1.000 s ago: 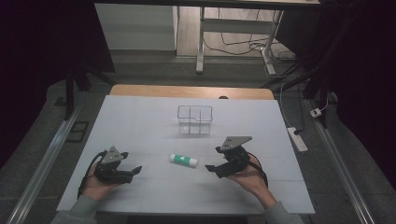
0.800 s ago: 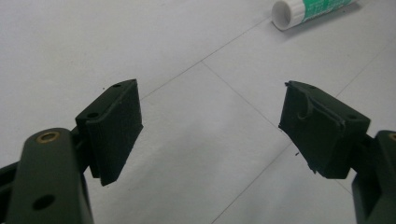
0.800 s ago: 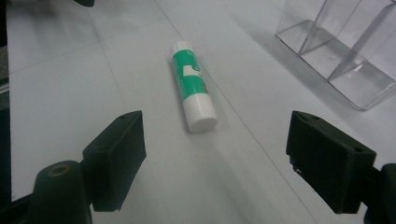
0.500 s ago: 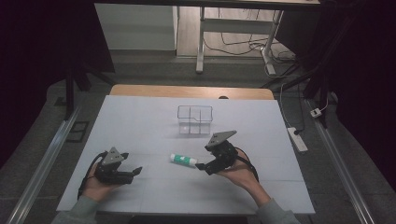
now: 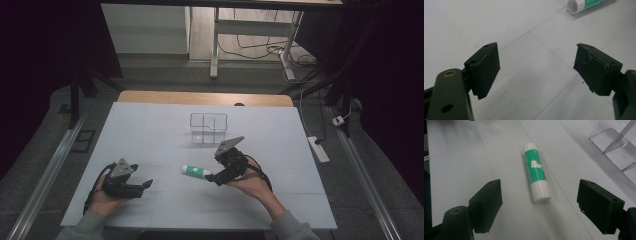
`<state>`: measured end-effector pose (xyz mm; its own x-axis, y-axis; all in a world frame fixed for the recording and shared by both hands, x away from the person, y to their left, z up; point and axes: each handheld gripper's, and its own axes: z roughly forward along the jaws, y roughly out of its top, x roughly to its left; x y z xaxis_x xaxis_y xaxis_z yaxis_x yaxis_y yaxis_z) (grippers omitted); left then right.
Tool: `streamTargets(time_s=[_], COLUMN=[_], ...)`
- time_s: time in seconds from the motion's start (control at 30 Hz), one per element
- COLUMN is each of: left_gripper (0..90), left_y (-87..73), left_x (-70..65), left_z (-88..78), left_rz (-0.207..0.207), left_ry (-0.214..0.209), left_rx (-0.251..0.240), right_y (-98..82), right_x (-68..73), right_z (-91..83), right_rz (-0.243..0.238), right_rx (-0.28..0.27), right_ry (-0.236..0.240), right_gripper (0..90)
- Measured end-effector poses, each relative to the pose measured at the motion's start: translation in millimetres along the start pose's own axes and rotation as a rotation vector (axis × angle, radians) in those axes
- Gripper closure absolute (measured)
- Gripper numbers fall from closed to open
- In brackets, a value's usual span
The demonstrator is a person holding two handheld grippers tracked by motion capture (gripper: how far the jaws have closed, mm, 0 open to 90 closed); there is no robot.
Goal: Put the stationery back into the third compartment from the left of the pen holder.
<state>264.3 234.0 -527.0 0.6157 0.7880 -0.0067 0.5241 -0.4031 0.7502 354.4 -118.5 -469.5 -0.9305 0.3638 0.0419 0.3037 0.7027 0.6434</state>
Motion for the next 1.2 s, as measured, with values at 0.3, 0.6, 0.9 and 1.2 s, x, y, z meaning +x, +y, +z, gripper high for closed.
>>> streamTargets(time_s=[0.3, 0.6, 0.9, 1.2], left_gripper=[20.2, 20.4, 20.4, 20.4], left_y=[0.0, 0.7, 0.2, -0.1], left_x=[-0.4, -1.5, -0.9, -0.6], left_z=[-0.3, 0.2, 1.3, 2.0], left_rz=[0.002, 0.015, 0.016, 0.016], left_ry=[0.002, 0.003, -0.001, 0.004], left_rx=[-0.001, 0.002, 0.006, 0.010], right_y=[13.5, 20.1, 18.8, 17.4], right_x=[4.0, 3.0, -3.6, -2.0], right_z=[15.4, 32.1, 52.7, 61.0], right_rz=[-0.026, -0.025, -0.041, -0.086], right_rx=[0.066, 0.142, 0.226, 0.275], right_ry=[0.017, 0.002, -0.012, -0.027], right_gripper=[20.3, 23.5, 36.2, 52.5])
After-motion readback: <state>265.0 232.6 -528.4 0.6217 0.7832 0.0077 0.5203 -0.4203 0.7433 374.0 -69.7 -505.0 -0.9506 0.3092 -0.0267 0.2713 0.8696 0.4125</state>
